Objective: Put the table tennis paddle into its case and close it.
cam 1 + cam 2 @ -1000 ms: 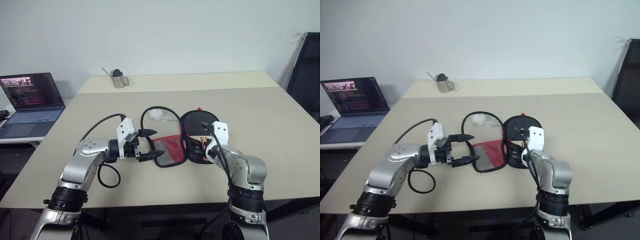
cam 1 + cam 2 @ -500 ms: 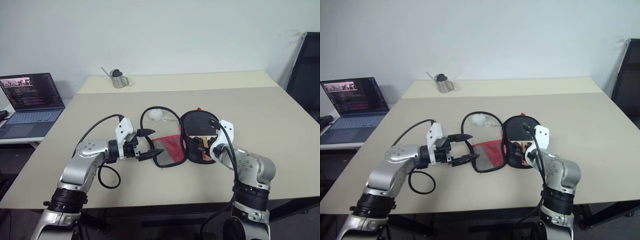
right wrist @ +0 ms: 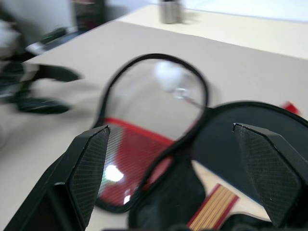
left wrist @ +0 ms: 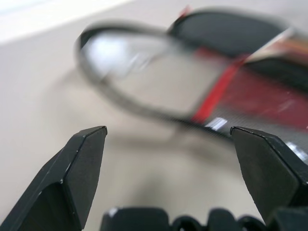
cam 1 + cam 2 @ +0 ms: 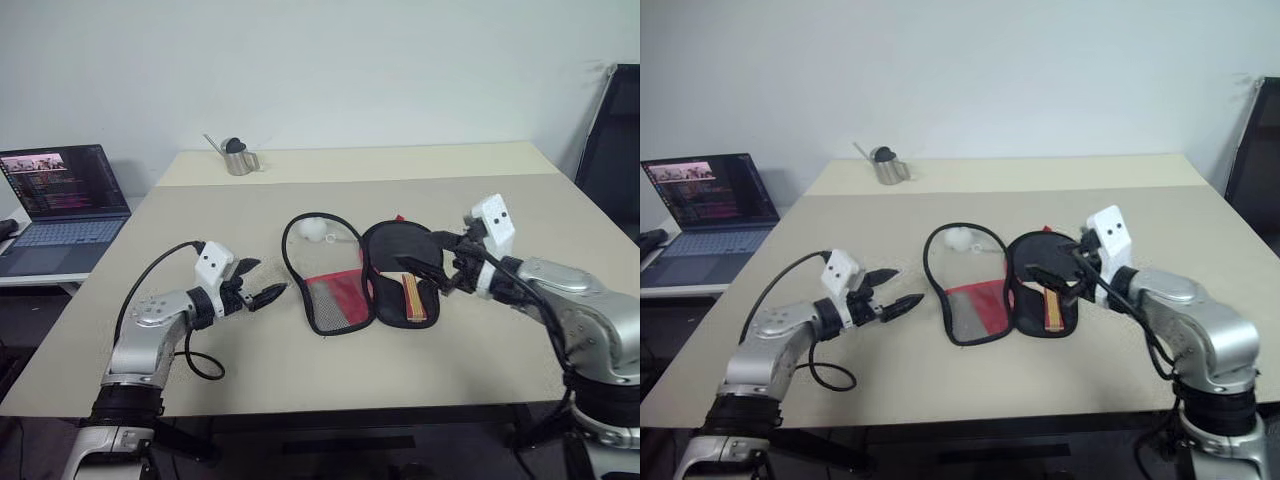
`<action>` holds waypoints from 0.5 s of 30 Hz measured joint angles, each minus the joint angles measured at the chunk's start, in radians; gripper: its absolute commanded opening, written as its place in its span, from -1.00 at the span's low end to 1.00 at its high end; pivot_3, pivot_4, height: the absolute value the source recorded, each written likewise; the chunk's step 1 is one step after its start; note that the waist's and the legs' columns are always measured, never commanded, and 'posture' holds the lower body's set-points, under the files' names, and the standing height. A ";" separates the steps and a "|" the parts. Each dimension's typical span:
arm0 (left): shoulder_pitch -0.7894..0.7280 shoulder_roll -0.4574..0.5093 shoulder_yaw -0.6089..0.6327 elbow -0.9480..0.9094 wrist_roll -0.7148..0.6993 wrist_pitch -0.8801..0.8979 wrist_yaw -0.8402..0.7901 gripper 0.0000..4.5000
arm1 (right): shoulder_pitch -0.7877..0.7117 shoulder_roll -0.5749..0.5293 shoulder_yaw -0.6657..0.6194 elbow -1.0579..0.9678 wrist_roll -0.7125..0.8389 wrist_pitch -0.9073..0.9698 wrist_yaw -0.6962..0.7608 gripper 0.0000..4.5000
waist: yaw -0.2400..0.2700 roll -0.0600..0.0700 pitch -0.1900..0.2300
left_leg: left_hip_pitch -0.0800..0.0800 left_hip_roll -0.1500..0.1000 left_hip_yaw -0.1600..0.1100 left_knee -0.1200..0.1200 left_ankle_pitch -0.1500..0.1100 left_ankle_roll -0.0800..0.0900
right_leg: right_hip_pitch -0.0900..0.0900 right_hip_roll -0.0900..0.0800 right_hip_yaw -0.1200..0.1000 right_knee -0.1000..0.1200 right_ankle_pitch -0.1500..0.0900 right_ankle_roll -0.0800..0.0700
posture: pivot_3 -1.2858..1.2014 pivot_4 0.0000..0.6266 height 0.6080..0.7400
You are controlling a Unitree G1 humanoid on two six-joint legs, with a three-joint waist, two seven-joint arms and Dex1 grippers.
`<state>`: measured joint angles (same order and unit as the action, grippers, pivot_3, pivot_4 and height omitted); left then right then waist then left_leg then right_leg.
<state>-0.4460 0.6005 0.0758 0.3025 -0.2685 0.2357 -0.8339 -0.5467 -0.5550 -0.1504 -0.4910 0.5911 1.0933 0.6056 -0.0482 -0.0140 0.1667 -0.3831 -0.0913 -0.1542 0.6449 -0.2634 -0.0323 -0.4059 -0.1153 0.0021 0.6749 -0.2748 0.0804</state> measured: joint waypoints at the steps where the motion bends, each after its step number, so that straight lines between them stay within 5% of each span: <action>1: -0.009 0.000 -0.003 0.030 0.011 -0.011 0.001 1.00 | 0.012 -0.021 0.007 -0.012 0.014 -0.006 0.023 0.99 | 0.002 -0.001 0.000 | 0.000 0.000 0.000 0.000 0.000 0.000 | 0.000 0.000 0.000 0.000 0.000 0.000 | 0.03 -0.52 1.00; 9: -0.129 -0.028 -0.045 0.268 0.115 -0.081 0.034 1.00 | 0.057 -0.089 0.053 -0.018 0.026 -0.055 0.073 0.99 | 0.018 -0.002 0.001 | -0.002 -0.001 -0.002 0.001 0.000 0.000 | 0.000 -0.001 -0.003 -0.001 0.000 0.000 | 0.03 -0.52 1.00; 15: -0.271 -0.145 -0.062 0.469 0.140 -0.131 0.047 1.00 | 0.111 -0.133 0.054 -0.026 0.028 -0.082 0.092 0.99 | 0.024 -0.006 0.002 | -0.006 -0.002 -0.006 0.002 0.000 -0.001 | 0.001 -0.002 -0.009 -0.002 0.000 0.000 | 0.03 -0.52 1.00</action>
<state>-0.7167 0.4551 0.0139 0.7719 -0.1280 0.1047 -0.7874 -0.4362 -0.6876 -0.0965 -0.5174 0.6192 1.0115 0.6972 -0.0239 -0.0196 0.1685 -0.3893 -0.0929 -0.1599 0.6469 -0.2630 -0.0330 -0.4050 -0.1175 -0.0070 0.6725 -0.2746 0.0806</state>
